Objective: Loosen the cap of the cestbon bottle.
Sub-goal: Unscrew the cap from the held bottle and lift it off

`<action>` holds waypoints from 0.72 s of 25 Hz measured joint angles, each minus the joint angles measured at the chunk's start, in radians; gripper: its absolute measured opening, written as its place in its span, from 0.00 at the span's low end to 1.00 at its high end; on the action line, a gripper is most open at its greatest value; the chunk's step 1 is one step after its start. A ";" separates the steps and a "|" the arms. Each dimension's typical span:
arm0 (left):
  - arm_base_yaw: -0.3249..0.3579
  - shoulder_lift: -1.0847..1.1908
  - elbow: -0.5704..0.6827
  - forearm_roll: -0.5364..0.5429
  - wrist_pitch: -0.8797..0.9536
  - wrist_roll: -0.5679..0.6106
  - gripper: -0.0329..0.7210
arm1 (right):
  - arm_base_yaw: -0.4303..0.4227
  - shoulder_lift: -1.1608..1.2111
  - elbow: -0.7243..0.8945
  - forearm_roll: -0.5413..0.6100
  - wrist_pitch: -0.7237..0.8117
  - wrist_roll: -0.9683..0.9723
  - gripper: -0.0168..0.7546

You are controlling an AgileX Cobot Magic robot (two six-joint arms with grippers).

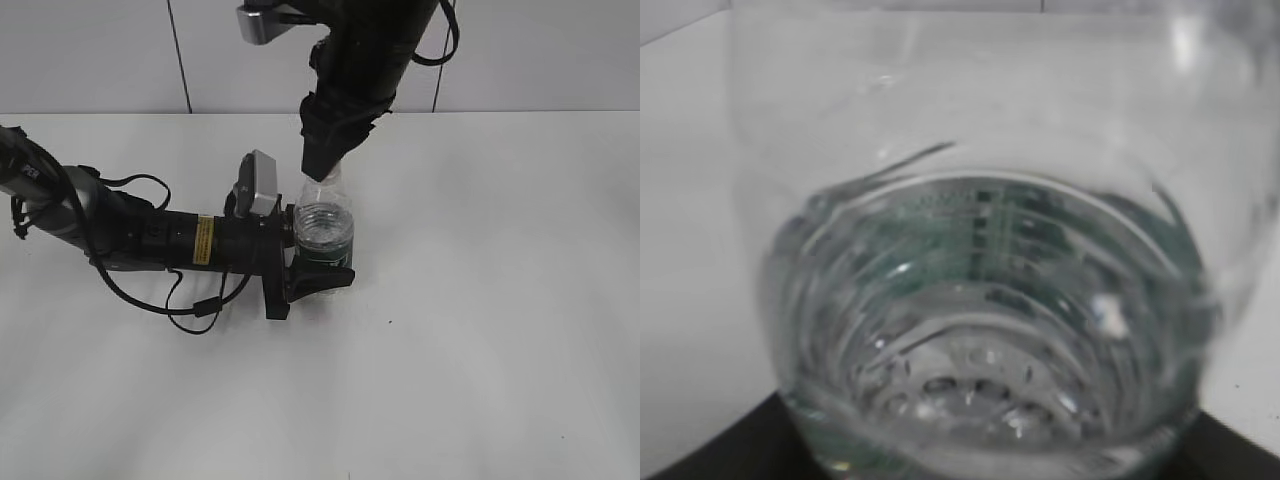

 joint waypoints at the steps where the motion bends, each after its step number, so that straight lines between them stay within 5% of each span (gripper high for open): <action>1: 0.000 0.000 0.000 0.001 -0.002 0.000 0.58 | 0.000 0.000 0.000 0.000 0.000 -0.049 0.42; 18: 0.000 0.000 0.000 0.011 -0.005 -0.008 0.58 | 0.000 -0.002 -0.001 -0.002 0.001 -0.653 0.41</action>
